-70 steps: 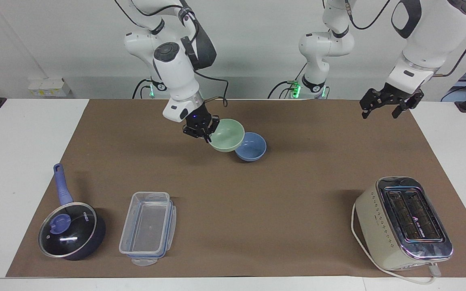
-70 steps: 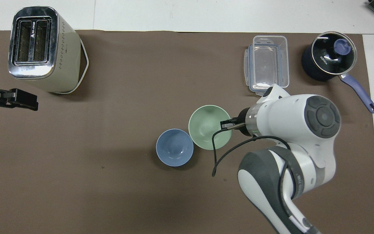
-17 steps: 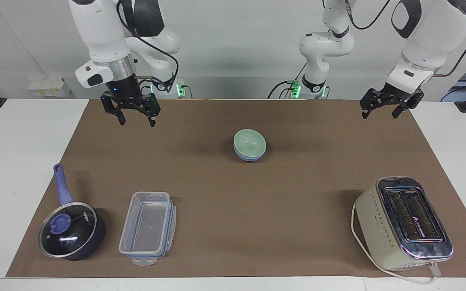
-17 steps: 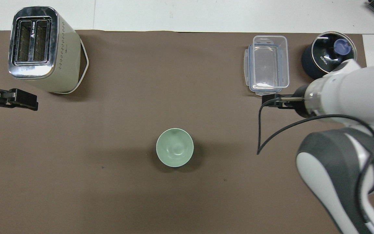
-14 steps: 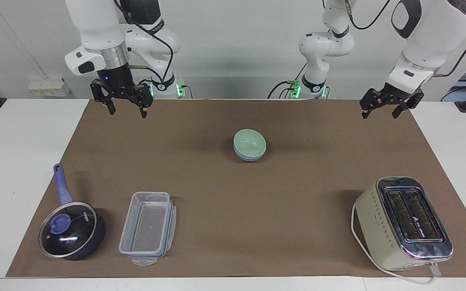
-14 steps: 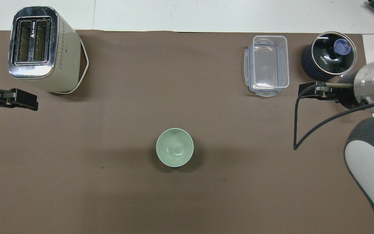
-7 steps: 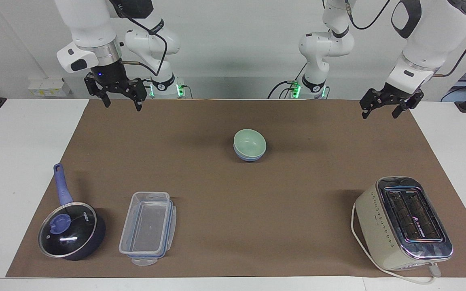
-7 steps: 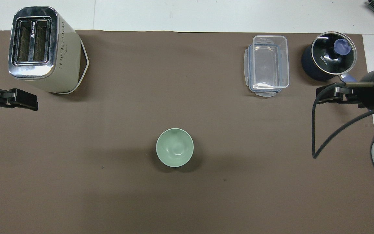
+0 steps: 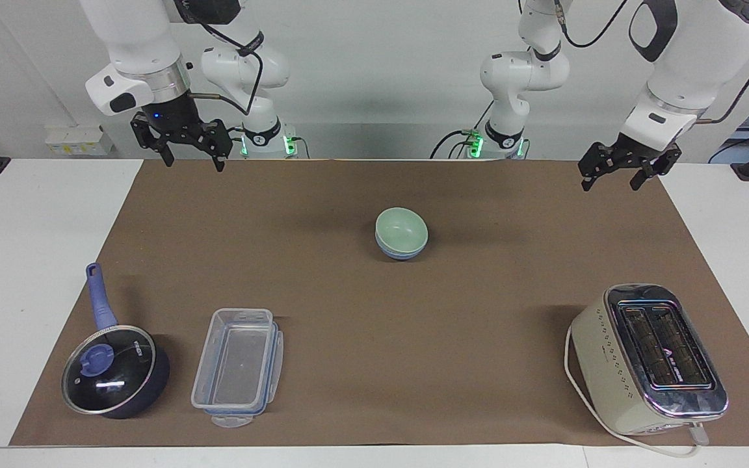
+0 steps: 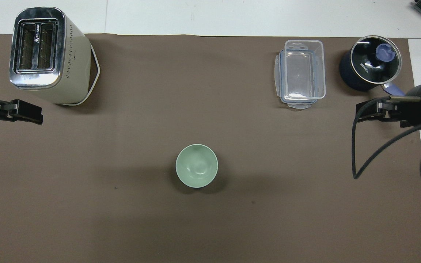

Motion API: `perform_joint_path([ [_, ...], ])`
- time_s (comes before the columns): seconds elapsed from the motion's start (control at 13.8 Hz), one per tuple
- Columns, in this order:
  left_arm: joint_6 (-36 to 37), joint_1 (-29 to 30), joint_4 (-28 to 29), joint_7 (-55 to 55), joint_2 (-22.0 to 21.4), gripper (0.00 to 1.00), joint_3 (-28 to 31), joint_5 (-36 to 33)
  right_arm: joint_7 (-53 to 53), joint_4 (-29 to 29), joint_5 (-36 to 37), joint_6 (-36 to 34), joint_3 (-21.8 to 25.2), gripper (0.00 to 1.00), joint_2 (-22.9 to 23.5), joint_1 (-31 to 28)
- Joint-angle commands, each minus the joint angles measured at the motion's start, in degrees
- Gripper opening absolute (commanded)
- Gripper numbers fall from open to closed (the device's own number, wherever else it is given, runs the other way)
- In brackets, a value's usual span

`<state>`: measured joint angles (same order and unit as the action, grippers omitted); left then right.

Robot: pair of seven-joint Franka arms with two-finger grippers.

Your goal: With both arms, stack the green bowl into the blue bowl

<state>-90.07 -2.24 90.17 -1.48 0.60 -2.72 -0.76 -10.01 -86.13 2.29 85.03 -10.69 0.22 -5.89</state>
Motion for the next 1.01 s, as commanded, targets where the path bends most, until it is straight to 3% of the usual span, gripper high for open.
perform_joint_path([
  [0.0,-1.0,0.6,1.7,0.3,-1.4,1.00,-0.2,0.3,2.5,2.6,-0.7,-1.5,-0.2,1.00,1.6,-1.4],
  [0.94,-1.0,0.6,1.8,0.3,-1.4,1.00,-0.2,0.3,-0.6,-1.5,-1.8,0.7,-0.2,1.00,-0.8,-1.1],
])
